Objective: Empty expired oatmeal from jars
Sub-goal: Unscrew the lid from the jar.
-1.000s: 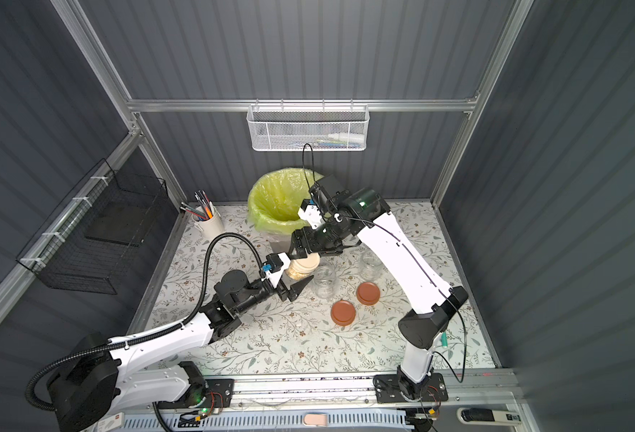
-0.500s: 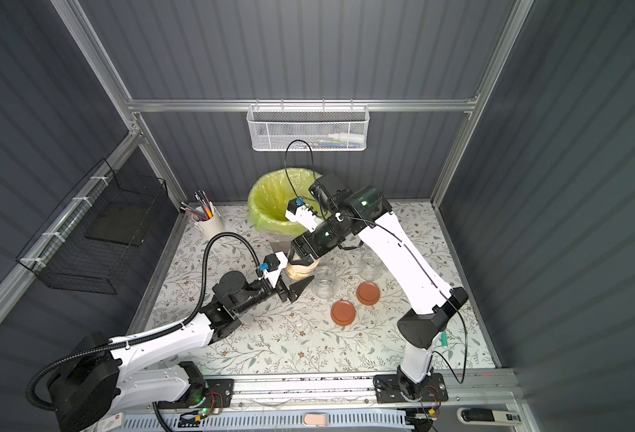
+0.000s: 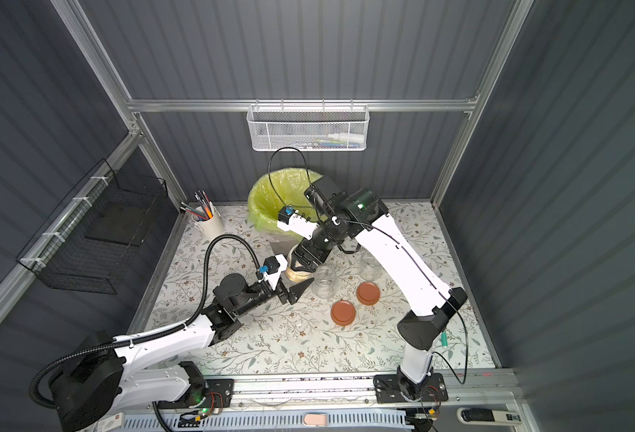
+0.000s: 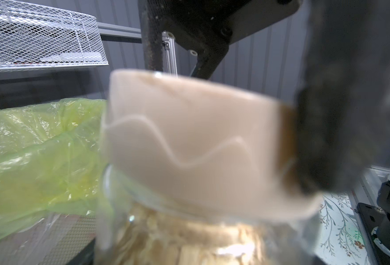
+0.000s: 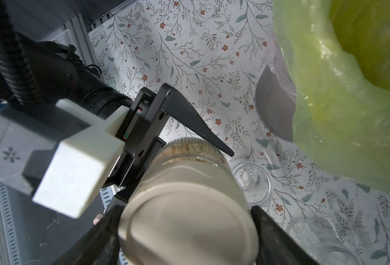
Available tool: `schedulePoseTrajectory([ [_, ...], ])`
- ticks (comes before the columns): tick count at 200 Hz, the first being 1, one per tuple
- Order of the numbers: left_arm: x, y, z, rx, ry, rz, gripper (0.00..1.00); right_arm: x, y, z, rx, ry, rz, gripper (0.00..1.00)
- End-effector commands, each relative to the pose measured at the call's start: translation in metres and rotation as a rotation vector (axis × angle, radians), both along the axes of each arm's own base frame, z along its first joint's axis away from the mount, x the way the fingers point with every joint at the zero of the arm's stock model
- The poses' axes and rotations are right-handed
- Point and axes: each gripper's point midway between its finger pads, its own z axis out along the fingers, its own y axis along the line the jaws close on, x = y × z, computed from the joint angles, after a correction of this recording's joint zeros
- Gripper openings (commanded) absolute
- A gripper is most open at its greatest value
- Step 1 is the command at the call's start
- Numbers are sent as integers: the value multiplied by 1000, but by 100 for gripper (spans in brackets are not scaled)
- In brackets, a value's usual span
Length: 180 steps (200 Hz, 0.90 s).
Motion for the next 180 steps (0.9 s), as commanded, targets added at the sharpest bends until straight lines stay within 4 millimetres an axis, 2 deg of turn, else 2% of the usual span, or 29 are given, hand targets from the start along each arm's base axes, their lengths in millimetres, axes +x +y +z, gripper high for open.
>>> schedulePoseTrajectory([
  [1,-10,2,17,-54,-33,-33,16,5,-7,13,0,-111,49,65],
  [19,-11,3,17,-57,-37,-34,16,-7,-3,15,32,-92,124,67],
  [75,-14,5,21,-59,-41,-39,14,-16,-4,19,23,-85,183,66],
  [130,-13,6,19,-72,-33,-34,14,-14,-8,22,17,-115,164,66],
  [180,-13,18,18,-54,-41,17,14,-16,-19,29,61,-151,106,66],
])
